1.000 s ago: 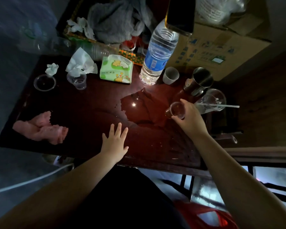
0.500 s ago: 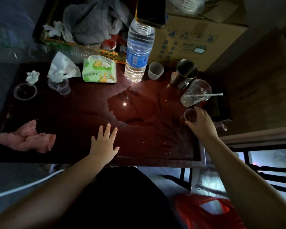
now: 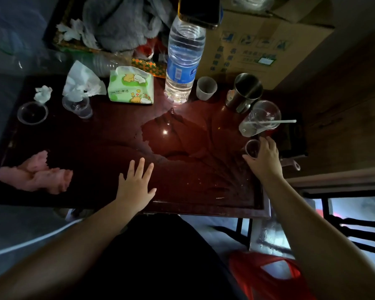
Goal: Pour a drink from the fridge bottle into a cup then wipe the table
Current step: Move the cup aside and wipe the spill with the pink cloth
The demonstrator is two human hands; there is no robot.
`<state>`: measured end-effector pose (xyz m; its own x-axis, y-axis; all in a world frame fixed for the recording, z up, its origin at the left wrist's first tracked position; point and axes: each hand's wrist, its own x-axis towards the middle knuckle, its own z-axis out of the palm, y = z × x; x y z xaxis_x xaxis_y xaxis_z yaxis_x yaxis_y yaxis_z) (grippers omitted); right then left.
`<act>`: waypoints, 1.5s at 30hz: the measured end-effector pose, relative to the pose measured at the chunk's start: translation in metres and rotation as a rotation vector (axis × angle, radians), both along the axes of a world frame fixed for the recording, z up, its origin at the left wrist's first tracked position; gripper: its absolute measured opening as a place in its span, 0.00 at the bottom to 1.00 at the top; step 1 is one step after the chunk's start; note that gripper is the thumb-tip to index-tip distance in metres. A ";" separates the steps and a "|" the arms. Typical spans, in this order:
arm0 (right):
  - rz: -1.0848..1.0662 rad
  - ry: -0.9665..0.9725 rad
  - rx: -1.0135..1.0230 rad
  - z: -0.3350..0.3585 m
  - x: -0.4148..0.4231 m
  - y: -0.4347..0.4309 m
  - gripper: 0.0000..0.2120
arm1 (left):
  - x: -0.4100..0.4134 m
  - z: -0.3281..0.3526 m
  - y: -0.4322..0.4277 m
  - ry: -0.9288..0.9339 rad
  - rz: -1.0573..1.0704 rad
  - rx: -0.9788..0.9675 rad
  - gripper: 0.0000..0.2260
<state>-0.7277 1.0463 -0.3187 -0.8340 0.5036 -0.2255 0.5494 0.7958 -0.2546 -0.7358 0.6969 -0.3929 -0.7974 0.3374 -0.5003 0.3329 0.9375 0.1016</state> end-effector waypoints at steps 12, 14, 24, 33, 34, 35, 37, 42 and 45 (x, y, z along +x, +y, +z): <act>0.765 -0.009 -0.211 -0.026 -0.012 -0.201 0.28 | 0.012 0.005 -0.049 0.145 0.088 0.097 0.33; 0.858 -0.078 -0.233 -0.031 -0.018 -0.235 0.29 | 0.015 0.005 -0.071 0.200 0.182 0.130 0.34; 1.210 -0.216 -0.149 -0.058 -0.051 -0.355 0.30 | 0.031 0.004 -0.170 0.386 0.654 0.259 0.31; 1.163 -0.255 -0.044 -0.068 -0.046 -0.363 0.32 | -0.005 -0.004 -0.207 0.324 0.684 0.326 0.30; 1.163 -0.261 -0.046 -0.068 -0.046 -0.361 0.32 | -0.008 -0.003 -0.205 0.316 0.690 0.346 0.29; 1.162 -0.269 -0.050 -0.068 -0.046 -0.361 0.32 | -0.011 -0.003 -0.203 0.304 0.695 0.357 0.28; 1.138 -0.280 -0.076 -0.067 -0.045 -0.359 0.31 | -0.017 -0.005 -0.201 0.297 0.688 0.364 0.25; 0.936 -0.131 -0.198 -0.060 -0.035 -0.345 0.26 | -0.025 -0.013 -0.195 0.358 0.564 0.478 0.19; 0.838 0.018 -0.217 -0.058 -0.022 -0.322 0.23 | -0.032 -0.016 -0.176 0.347 0.428 0.550 0.19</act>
